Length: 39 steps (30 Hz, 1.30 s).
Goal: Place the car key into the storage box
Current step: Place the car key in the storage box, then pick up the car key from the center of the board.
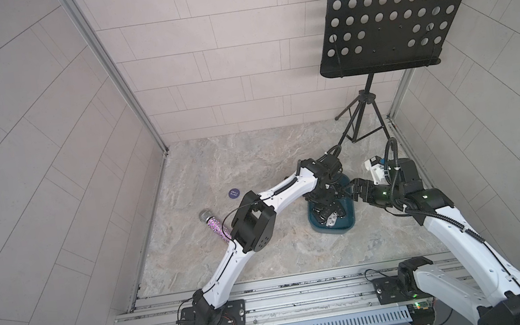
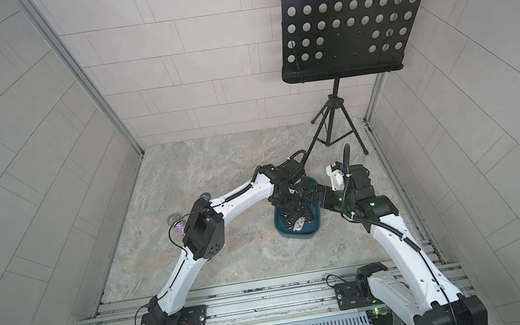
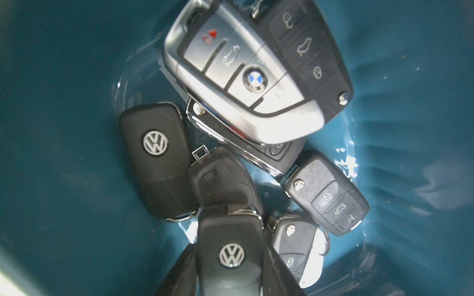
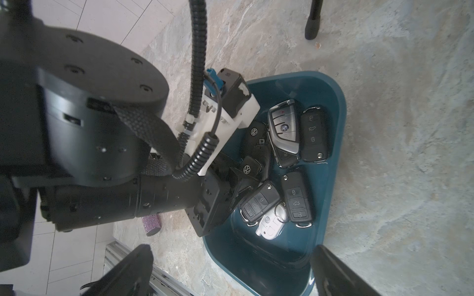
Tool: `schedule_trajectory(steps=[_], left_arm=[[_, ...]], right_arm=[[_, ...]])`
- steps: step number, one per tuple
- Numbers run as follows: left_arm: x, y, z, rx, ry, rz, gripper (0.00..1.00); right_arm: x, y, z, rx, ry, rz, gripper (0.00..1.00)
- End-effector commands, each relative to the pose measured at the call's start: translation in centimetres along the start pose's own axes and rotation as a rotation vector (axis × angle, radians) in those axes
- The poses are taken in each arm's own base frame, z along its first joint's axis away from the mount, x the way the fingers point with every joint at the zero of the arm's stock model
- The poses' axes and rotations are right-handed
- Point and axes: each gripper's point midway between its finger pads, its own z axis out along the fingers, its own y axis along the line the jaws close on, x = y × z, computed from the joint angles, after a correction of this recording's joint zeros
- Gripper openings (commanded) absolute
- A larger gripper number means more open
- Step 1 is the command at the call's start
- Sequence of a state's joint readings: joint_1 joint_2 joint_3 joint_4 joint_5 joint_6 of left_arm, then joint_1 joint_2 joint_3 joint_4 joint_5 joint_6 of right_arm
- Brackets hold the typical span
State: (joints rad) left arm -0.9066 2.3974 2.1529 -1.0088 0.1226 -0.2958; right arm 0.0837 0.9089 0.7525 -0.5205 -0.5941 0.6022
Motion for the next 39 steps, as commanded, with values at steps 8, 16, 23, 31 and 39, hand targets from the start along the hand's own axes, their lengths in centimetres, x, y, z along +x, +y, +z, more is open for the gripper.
schedule_trajectory(steps=[8,16,23,31,39], left_arm=[[-2.0,-0.5,-5.5,0.019,-0.121,-0.027,0.60],[-3.0,3.2,-10.2,0.031,-0.216,-0.185,0.61],[-1.6,8.7,-13.2,0.009,-0.313,-0.328,0.65],[1.1,14.7,-15.0,-0.039,-0.349,-0.461,0.83],[2.1,18.8,-16.1,-0.019,-0.372,-0.570,1.00]], right_arm=[[-0.5,0.2,0.0,-0.011,-0.018,-0.015,1.00],[-0.9,0.5,0.9,-0.043,-0.030,-0.007,1.00],[-1.3,0.4,2.6,0.015,0.009,-0.108,1.00],[-2.5,2.6,5.5,0.076,0.085,-0.303,1.00],[-2.9,6.4,10.8,0.058,0.247,-0.487,0.97]])
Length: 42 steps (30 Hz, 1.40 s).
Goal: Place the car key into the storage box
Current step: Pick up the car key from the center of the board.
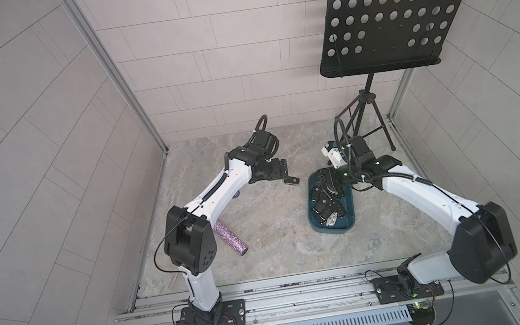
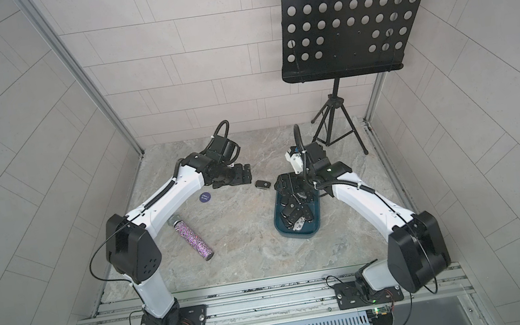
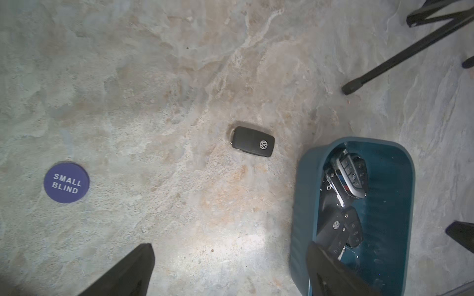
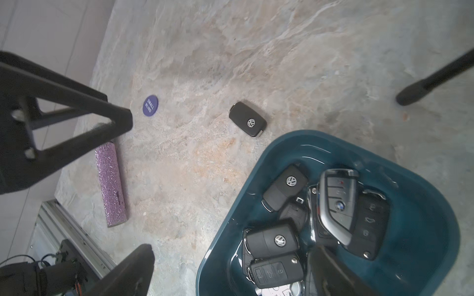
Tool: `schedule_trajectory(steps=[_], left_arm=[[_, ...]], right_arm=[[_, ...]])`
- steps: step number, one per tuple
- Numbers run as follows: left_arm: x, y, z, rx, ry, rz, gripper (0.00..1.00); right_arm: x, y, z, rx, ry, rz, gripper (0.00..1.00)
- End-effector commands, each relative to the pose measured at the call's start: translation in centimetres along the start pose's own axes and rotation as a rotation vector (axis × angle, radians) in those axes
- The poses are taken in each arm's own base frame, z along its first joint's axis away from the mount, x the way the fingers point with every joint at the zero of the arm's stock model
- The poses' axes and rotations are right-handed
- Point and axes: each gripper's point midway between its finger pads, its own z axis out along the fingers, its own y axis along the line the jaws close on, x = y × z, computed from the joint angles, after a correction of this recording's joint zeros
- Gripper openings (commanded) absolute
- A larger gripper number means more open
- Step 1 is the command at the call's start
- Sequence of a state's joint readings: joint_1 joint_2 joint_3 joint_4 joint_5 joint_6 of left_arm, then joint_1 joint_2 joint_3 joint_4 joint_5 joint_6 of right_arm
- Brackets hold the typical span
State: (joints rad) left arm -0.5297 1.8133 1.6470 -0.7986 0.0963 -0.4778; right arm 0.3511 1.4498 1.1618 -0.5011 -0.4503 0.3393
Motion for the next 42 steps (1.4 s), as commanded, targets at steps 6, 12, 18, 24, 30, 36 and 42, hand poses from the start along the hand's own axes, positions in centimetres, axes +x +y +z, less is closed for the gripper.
schedule_trajectory(steps=[6,12,18,24,30,36,42], left_arm=[[-0.1,4.6,-1.1,0.041,-0.010,-0.160,1.00],[0.4,8.3,-0.8,0.053,0.001,-0.284,1.00],[0.5,11.1,-1.3,0.081,-0.013,-0.384,1.00],[1.6,13.0,-1.9,0.076,-0.018,-0.425,1.00],[3.0,13.9,-1.7,0.060,-0.006,-0.450,1.00],[2.9,13.9,-1.4,0.069,0.012,-0.457,1.00],[1.5,13.5,-1.6,0.086,0.007,-0.450,1.00]], right_arm=[[-2.0,1.1,5.3,0.040,0.159,-0.191,0.94],[-3.4,1.3,8.9,0.062,0.217,-0.249,0.93],[-3.9,0.6,11.7,0.080,0.276,-0.278,0.93],[-4.1,-0.7,14.5,0.113,0.312,-0.302,0.92],[-4.1,-1.8,17.4,0.161,0.342,-0.317,0.92],[-3.5,-2.2,19.1,0.188,0.368,-0.342,0.91],[-2.4,-3.4,19.8,0.243,0.404,-0.367,0.89]])
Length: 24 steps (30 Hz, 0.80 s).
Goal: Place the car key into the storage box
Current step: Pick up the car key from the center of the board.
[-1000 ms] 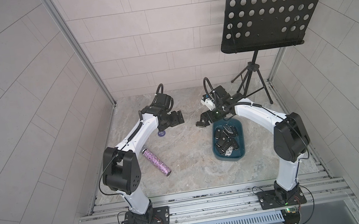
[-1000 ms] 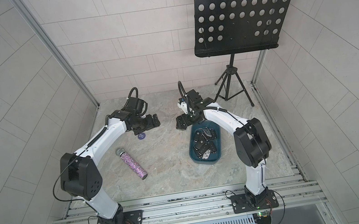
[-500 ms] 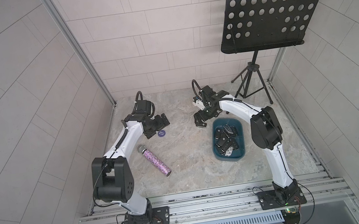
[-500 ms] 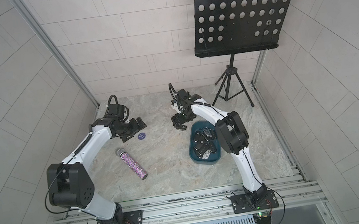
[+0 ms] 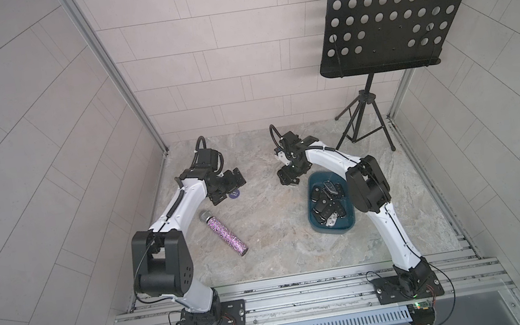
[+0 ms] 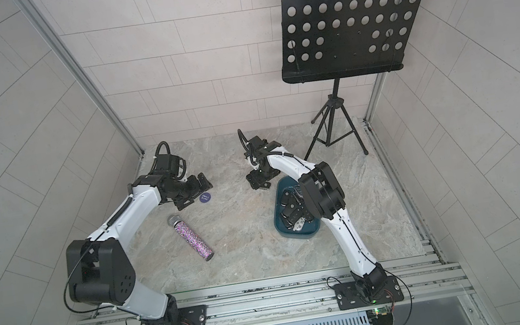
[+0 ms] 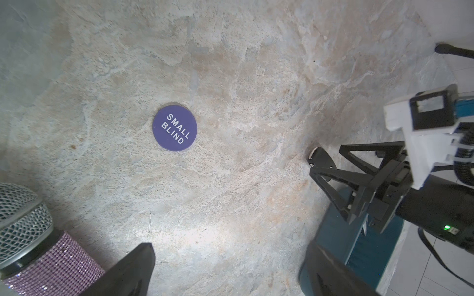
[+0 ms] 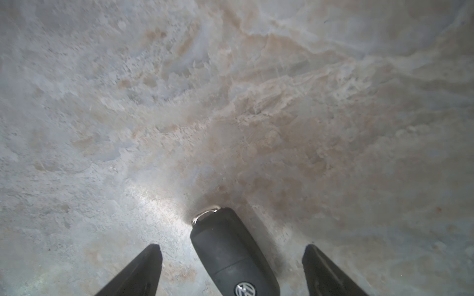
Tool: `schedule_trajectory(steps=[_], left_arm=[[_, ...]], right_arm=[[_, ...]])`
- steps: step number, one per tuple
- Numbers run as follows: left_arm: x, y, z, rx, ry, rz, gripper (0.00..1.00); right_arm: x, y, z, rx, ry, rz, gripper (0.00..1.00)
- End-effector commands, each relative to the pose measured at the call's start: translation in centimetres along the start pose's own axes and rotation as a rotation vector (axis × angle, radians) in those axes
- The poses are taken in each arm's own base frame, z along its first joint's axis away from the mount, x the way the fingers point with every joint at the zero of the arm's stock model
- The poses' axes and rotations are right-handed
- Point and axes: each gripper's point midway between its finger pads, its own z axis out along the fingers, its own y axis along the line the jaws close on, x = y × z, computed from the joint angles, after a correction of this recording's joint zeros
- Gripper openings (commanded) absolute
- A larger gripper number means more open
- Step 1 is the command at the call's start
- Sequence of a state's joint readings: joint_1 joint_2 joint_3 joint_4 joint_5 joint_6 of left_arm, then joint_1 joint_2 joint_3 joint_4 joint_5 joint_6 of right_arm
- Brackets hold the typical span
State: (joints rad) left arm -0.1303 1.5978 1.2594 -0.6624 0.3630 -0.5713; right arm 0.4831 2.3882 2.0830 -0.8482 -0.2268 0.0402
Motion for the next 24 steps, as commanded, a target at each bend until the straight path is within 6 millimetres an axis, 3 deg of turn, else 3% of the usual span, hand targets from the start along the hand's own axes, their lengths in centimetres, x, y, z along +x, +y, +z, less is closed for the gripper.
schedule_trajectory(steps=[1,15,24], left_arm=[[-1.1,-0.8,-0.5,0.018,-0.014,-0.001,1.00],[-0.6,-0.1,0.4,0.021,0.011,-0.036,1.00],[-0.4,0.1,0.3,0.023,0.013,-0.046,1.00]], right_arm=[[1.1,-0.6,0.6,0.053,0.049,-0.040,0.88],[2.7,0.1,2.3,0.072,0.098,-0.089,0.70],[2.8,0.2,2.5,0.094,0.105,-0.102,0.51]])
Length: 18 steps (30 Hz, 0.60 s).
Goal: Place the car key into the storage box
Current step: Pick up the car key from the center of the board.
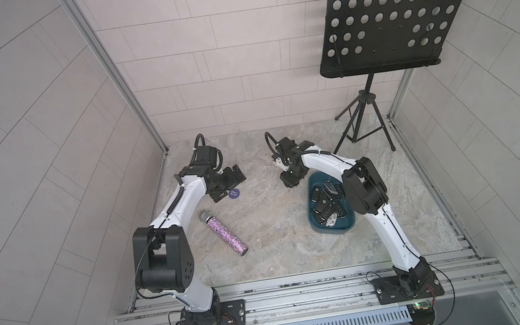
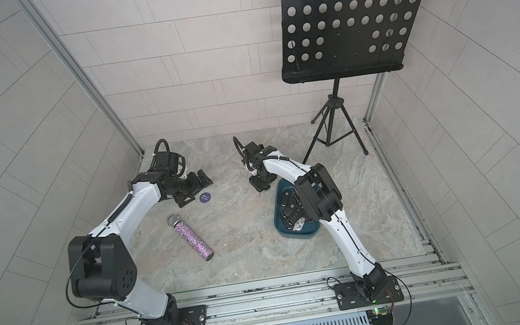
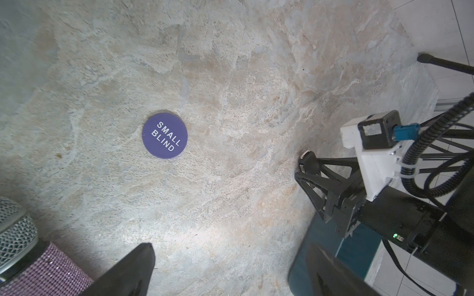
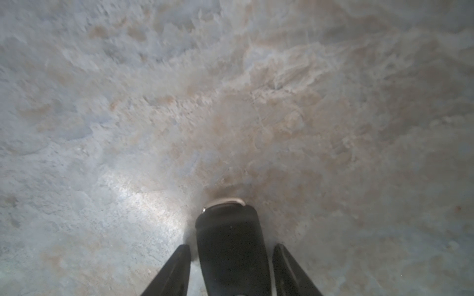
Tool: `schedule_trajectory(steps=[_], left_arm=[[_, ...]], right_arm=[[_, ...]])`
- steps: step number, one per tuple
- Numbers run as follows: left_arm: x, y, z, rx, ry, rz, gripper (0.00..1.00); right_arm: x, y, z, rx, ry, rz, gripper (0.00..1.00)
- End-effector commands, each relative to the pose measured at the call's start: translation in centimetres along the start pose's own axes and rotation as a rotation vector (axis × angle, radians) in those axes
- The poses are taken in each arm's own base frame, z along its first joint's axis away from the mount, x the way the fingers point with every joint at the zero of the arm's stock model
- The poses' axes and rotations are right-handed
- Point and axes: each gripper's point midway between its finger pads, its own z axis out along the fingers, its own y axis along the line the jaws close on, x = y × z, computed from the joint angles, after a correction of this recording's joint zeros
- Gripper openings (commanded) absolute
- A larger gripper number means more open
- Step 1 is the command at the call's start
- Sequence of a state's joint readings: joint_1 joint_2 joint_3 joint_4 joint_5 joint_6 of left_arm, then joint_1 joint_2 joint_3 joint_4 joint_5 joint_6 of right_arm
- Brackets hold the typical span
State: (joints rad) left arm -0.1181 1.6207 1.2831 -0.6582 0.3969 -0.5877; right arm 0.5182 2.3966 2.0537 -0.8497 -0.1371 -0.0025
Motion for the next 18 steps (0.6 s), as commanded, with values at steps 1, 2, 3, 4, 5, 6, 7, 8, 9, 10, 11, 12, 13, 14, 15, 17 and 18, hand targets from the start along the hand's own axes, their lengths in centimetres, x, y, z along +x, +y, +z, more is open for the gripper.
schedule_trajectory(steps=[1,2,3,4,5,6,7,8,9,10,11,12,13,14,15,17,18], left_arm=[[0.1,0.5,0.1,-0.005,0.004,-0.023,1.00],[0.2,0.5,0.1,-0.004,0.006,-0.022,1.00],[0.1,0.5,0.0,-0.002,0.004,-0.022,1.00],[0.2,0.5,0.0,-0.002,0.005,-0.022,1.00],[0.2,0.5,0.0,-0.001,0.003,-0.022,1.00],[0.2,0.5,-0.1,-0.001,0.003,-0.022,1.00],[0.3,0.5,-0.1,-0.001,0.004,-0.022,1.00],[0.3,0.6,-0.1,-0.003,0.003,-0.022,1.00],[0.5,0.6,-0.1,-0.004,0.005,-0.023,1.00],[0.5,0.7,-0.1,-0.003,0.004,-0.024,1.00],[0.6,0.7,-0.1,-0.003,0.004,-0.025,1.00],[0.6,0.7,-0.1,-0.003,0.006,-0.026,1.00],[0.7,0.7,-0.1,-0.002,0.008,-0.027,1.00],[0.7,0.7,-0.1,0.000,0.009,-0.027,1.00],[0.7,0.6,-0.1,0.002,0.008,-0.026,1.00],[0.6,0.4,-0.1,0.011,0.010,-0.025,1.00],[0.6,0.3,0.0,0.017,0.012,-0.025,1.00]], right_arm=[[1.4,0.1,1.4,0.022,0.058,-0.031,0.48],[1.4,0.1,1.4,0.025,0.059,-0.033,0.45],[1.4,0.1,1.3,0.026,0.059,-0.034,0.42],[1.4,0.2,1.3,0.023,0.059,-0.035,0.40],[1.5,0.2,1.4,0.023,0.061,-0.036,0.38],[1.5,0.2,1.3,0.022,0.060,-0.035,0.37],[1.4,0.3,1.2,0.024,0.059,-0.037,0.35],[1.4,0.3,1.2,0.024,0.058,-0.038,0.34],[1.3,0.4,1.1,0.022,0.055,-0.037,0.34],[1.2,0.5,1.0,0.017,0.052,-0.035,0.33],[1.1,0.7,0.8,0.010,0.047,-0.030,0.32],[1.0,0.8,0.6,0.004,0.043,-0.026,0.32],[0.8,0.9,0.2,-0.005,0.034,-0.021,0.31],[0.7,1.3,-0.2,-0.024,0.027,-0.021,0.31],[0.4,1.6,-0.7,-0.042,0.015,-0.021,0.31],[-0.2,2.1,-1.9,-0.077,-0.013,-0.012,0.31],[-0.6,2.4,-2.7,-0.097,-0.030,-0.006,0.31]])
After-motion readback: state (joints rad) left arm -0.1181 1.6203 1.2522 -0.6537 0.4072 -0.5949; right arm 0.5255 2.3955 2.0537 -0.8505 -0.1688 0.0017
